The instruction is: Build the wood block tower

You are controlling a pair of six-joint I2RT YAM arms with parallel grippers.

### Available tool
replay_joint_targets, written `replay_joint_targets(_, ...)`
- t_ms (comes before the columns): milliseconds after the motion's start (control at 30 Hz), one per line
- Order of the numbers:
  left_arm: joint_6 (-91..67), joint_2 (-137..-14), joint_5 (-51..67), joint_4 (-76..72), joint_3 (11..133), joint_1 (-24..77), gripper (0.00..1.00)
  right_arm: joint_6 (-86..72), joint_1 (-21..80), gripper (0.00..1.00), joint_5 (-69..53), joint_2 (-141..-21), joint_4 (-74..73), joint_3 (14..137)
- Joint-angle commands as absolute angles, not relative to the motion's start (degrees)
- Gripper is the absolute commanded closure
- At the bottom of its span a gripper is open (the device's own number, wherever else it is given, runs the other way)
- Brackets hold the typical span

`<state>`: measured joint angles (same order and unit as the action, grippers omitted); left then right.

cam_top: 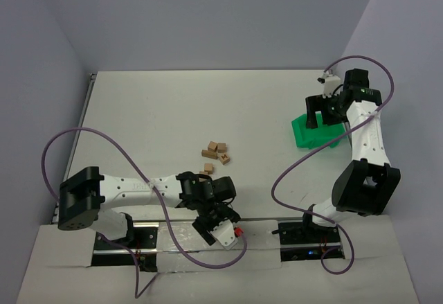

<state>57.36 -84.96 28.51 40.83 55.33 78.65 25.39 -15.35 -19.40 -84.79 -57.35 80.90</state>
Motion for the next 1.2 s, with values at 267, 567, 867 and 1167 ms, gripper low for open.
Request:
replay_joint_targets(267, 60.6, -88.2, 26.2, 39.4, 55.4, 84.2, 0.29, 26.6, -15.0, 0.0, -19.5, -82.7, -57.1, 79.6)
replay_joint_targets(567, 61.2, -89.4, 24.8, 37.8, 52.9, 85.0, 0.38, 26.5, -15.0, 0.0, -19.9, -83.0, -57.2, 80.1)
replay_joint_targets(867, 60.5, -89.0, 22.7, 35.2, 50.2, 84.9, 0.63, 26.5, -15.0, 0.0, -19.6, -82.6, -57.9, 81.5)
replay_joint_targets(1167, 54.3, -84.8, 23.5, 34.7, 51.0, 80.3, 0.81, 26.6, -14.8, 0.0, -18.8, -81.7, -58.3, 83.2)
